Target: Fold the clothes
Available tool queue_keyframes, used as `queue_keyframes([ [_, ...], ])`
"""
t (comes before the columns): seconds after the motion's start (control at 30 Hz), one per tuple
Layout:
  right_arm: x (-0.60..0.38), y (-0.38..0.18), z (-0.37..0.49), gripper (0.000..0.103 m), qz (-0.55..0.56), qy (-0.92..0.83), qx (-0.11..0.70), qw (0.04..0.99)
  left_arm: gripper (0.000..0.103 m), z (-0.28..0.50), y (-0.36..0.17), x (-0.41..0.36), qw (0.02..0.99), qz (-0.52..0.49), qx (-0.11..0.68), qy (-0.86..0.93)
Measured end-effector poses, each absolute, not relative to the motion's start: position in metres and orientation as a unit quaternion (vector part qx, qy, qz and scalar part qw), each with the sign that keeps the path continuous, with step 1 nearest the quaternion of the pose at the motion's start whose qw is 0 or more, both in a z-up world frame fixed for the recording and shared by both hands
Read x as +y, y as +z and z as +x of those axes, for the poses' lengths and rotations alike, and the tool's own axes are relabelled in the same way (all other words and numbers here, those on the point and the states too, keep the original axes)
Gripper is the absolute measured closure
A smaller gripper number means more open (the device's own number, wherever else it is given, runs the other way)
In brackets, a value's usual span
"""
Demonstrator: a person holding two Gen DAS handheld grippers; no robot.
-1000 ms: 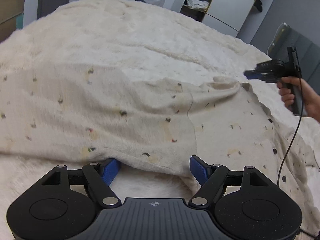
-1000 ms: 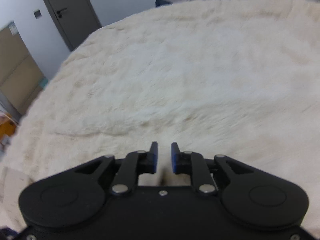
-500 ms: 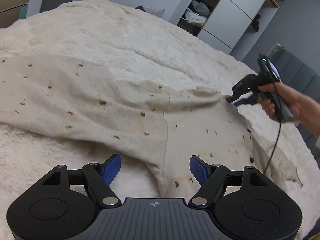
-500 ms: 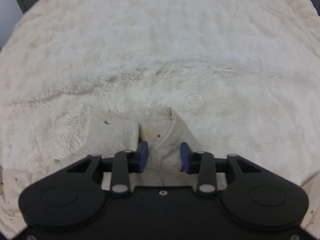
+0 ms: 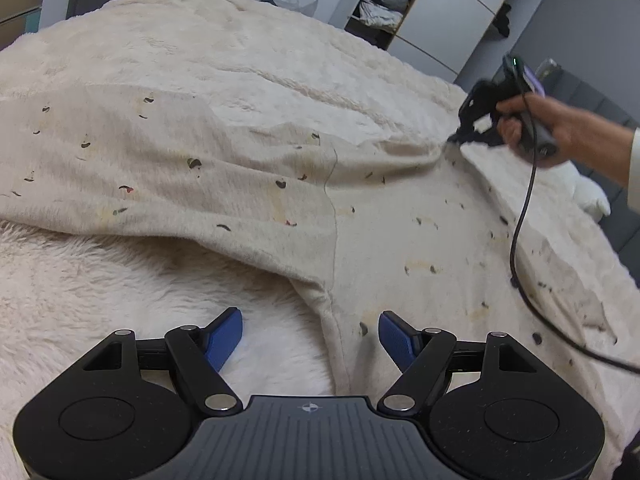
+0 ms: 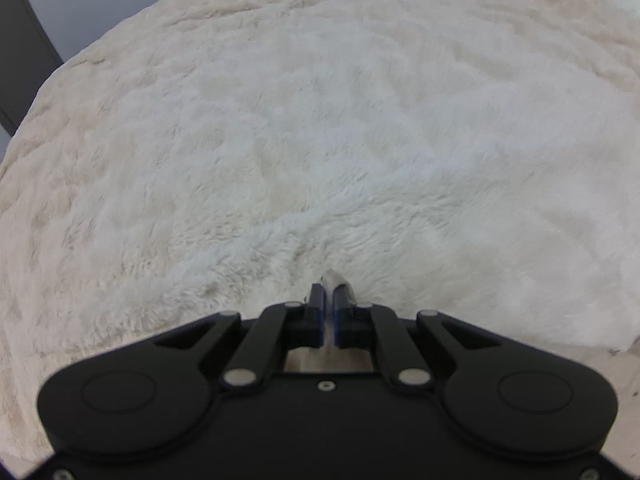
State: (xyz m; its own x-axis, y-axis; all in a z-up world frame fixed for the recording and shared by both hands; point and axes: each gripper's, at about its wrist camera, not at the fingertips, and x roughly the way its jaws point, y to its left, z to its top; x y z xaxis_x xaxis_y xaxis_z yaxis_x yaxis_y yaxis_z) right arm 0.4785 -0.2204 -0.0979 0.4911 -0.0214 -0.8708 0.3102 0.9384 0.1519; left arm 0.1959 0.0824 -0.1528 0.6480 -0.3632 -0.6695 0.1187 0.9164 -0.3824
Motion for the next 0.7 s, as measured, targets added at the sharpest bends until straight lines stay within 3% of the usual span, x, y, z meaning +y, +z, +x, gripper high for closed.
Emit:
queue_keyframes([
  [0.07,-0.222,-0.106,0.475,0.098,0.144,-0.088,0.495,0.853,0.032,0.196,-0.151,0.082,0.898,-0.148,0.392,-0.132],
  [0.17,-0.218,-0.108,0.465,0.081,0.103,-0.080,0.515,0.847,0.032,0.195,-0.150,0.084,0.900,-0.149,0.388,-0.129],
  [0.3,-0.230,-0.069,0.409,0.066,0.095,-0.018,0.497,0.862,0.032,0.197,-0.151,0.089,0.898,-0.162,0.388,-0.127],
  [0.43,-0.248,-0.044,0.322,0.062,0.103,0.049,0.495,0.862,0.032,0.198,-0.151,0.088,0.891,-0.156,0.404,-0.137],
  [0.5,-0.258,-0.039,0.269,0.053,0.110,0.077,0.491,0.861,0.032,0.197,-0.148,0.089,0.885,-0.156,0.414,-0.144],
  [0.7,-0.271,-0.057,0.143,0.051,0.137,0.137,0.500,0.844,0.032,0.171,-0.110,0.092,0.859,-0.150,0.452,-0.190],
])
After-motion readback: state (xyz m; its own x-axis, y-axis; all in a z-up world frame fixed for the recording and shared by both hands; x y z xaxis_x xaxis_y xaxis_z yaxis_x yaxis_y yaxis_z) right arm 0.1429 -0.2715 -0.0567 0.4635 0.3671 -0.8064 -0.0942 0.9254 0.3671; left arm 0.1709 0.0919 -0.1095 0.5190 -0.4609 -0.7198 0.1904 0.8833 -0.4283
